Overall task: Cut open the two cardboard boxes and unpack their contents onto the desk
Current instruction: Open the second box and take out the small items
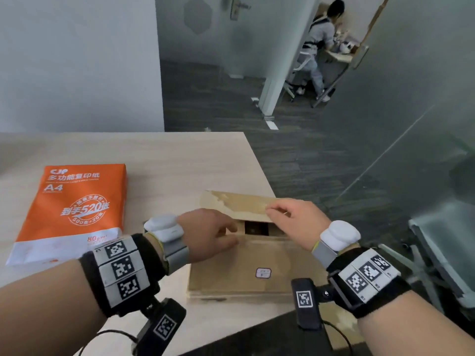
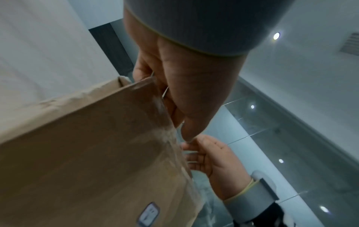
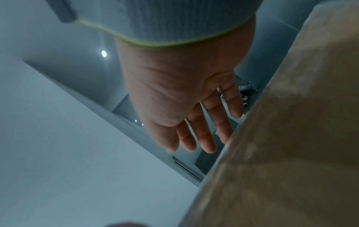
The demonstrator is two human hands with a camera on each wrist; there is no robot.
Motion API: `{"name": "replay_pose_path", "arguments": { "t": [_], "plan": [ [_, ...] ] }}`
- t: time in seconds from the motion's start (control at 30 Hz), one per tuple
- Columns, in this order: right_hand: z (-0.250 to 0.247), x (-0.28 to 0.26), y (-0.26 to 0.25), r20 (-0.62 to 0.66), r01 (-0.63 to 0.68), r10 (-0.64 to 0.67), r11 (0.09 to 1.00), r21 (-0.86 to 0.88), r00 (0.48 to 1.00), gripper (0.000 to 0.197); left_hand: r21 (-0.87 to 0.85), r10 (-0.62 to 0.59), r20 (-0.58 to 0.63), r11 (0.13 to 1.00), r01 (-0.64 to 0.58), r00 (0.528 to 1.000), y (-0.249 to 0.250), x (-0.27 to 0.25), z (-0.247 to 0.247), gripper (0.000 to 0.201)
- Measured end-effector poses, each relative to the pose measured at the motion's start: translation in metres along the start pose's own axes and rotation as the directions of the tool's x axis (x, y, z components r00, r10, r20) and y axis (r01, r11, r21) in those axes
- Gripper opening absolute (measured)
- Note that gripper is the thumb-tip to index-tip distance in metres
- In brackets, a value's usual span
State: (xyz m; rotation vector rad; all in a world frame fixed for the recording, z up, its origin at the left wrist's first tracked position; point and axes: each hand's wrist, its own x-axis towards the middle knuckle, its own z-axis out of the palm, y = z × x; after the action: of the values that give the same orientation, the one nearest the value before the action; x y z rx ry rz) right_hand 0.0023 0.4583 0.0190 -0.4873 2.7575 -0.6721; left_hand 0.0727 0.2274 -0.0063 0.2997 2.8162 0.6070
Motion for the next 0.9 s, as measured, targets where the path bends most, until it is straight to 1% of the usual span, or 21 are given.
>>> {"name": "replay_pose_path", "arguments": {
  "t": [0.03, 0.07, 0.1, 0.13, 0.17, 0.2, 0.23, 0.3, 0.33, 0.37, 0.43, 0.5, 0.53, 0.57, 0.63, 0.67, 0.77, 0.8, 0.83, 0.9],
  "plan": [
    [-0.014, -0.013, 0.003, -0.032, 0.002, -0.002, 1.0, 0.017, 1.0, 0.015, -0.051, 0.002, 0.009, 0.999, -0.001, 1.0, 0.011, -0.005, -0.007, 0.034],
    [-0.027, -0.027, 0.005, -0.057, 0.005, -0.003, 0.999, 0.039, 0.998, 0.016, -0.099, -0.008, 0.024, 0.995, 0.01, 1.0, 0.022, -0.011, -0.011, 0.031],
    [-0.037, -0.035, 0.003, -0.078, 0.018, -0.014, 0.998, 0.06, 0.997, 0.019, -0.151, -0.015, 0.072, 0.988, 0.026, 0.997, 0.027, -0.018, -0.014, 0.029],
    [-0.047, -0.046, 0.001, -0.102, 0.04, -0.031, 0.995, 0.092, 0.994, 0.023, -0.177, -0.011, 0.146, 0.984, 0.037, 0.989, 0.035, -0.025, -0.014, 0.027],
    [-0.056, -0.062, 0.001, -0.121, 0.069, -0.053, 0.989, 0.128, 0.991, 0.025, -0.161, -0.005, 0.217, 0.986, 0.041, 0.976, 0.046, -0.034, -0.008, 0.024],
    [-0.062, -0.072, -0.003, -0.129, 0.095, -0.075, 0.983, 0.159, 0.989, 0.027, -0.107, 0.002, 0.267, 0.994, 0.028, 0.964, 0.049, -0.04, -0.001, 0.022],
    [-0.065, -0.079, -0.004, -0.126, 0.114, -0.092, 0.977, 0.183, 0.988, 0.027, -0.031, 0.0, 0.3, 0.999, 0.01, 0.954, 0.052, -0.047, 0.008, 0.025],
    [-0.061, -0.094, 0.004, -0.085, 0.136, -0.121, 0.968, 0.209, 0.989, 0.024, 0.121, -0.014, 0.336, 0.992, -0.028, 0.942, 0.06, -0.059, 0.036, 0.041],
    [-0.054, -0.096, 0.011, -0.043, 0.128, -0.121, 0.971, 0.201, 0.992, 0.022, 0.17, -0.022, 0.336, 0.985, -0.038, 0.942, 0.06, -0.062, 0.053, 0.049],
    [-0.043, -0.096, 0.02, 0.01, 0.112, -0.115, 0.98, 0.166, 0.993, 0.021, 0.204, -0.032, 0.318, 0.978, -0.036, 0.948, 0.062, -0.064, 0.067, 0.056],
    [-0.012, -0.094, 0.038, 0.153, 0.094, -0.095, 0.996, 0.013, 0.984, 0.025, 0.303, -0.066, 0.239, 0.953, -0.009, 0.969, 0.066, -0.062, 0.091, 0.074],
    [0.025, -0.092, 0.053, 0.29, 0.153, -0.095, 0.971, -0.183, 0.952, 0.039, 0.42, -0.093, 0.176, 0.907, 0.01, 0.98, 0.074, -0.058, 0.107, 0.089],
    [0.041, -0.093, 0.058, 0.332, 0.198, -0.104, 0.944, -0.264, 0.938, 0.046, 0.472, -0.103, 0.164, 0.881, 0.014, 0.981, 0.079, -0.056, 0.11, 0.092],
    [0.055, -0.093, 0.062, 0.355, 0.227, -0.101, 0.915, -0.334, 0.929, 0.052, 0.506, -0.107, 0.165, 0.863, 0.009, 0.98, 0.083, -0.052, 0.112, 0.09],
    [0.07, -0.095, 0.066, 0.363, 0.25, -0.084, 0.862, -0.44, 0.928, 0.057, 0.541, -0.142, 0.165, 0.84, 0.031, 0.976, 0.088, -0.047, 0.111, 0.083],
    [0.07, -0.097, 0.065, 0.352, 0.247, -0.076, 0.848, -0.469, 0.933, 0.055, 0.548, -0.164, 0.152, 0.835, 0.055, 0.975, 0.087, -0.046, 0.111, 0.083],
    [0.055, -0.1, 0.055, 0.308, 0.215, -0.064, 0.846, -0.489, 0.949, 0.038, 0.58, -0.203, 0.115, 0.808, 0.1, 0.972, 0.085, -0.051, 0.105, 0.098],
    [0.046, -0.102, 0.051, 0.28, 0.214, -0.08, 0.845, -0.49, 0.957, 0.036, 0.584, -0.204, 0.09, 0.803, 0.115, 0.975, 0.087, -0.055, 0.101, 0.102],
    [0.038, -0.103, 0.047, 0.244, 0.217, -0.105, 0.84, -0.498, 0.964, 0.038, 0.595, -0.198, 0.06, 0.794, 0.124, 0.978, 0.088, -0.059, 0.095, 0.105],
    [0.019, -0.103, 0.043, 0.157, 0.2, -0.138, 0.833, -0.515, 0.978, 0.043, 0.628, -0.189, 0.002, 0.765, 0.146, 0.982, 0.093, -0.068, 0.072, 0.102]
  ]
}}
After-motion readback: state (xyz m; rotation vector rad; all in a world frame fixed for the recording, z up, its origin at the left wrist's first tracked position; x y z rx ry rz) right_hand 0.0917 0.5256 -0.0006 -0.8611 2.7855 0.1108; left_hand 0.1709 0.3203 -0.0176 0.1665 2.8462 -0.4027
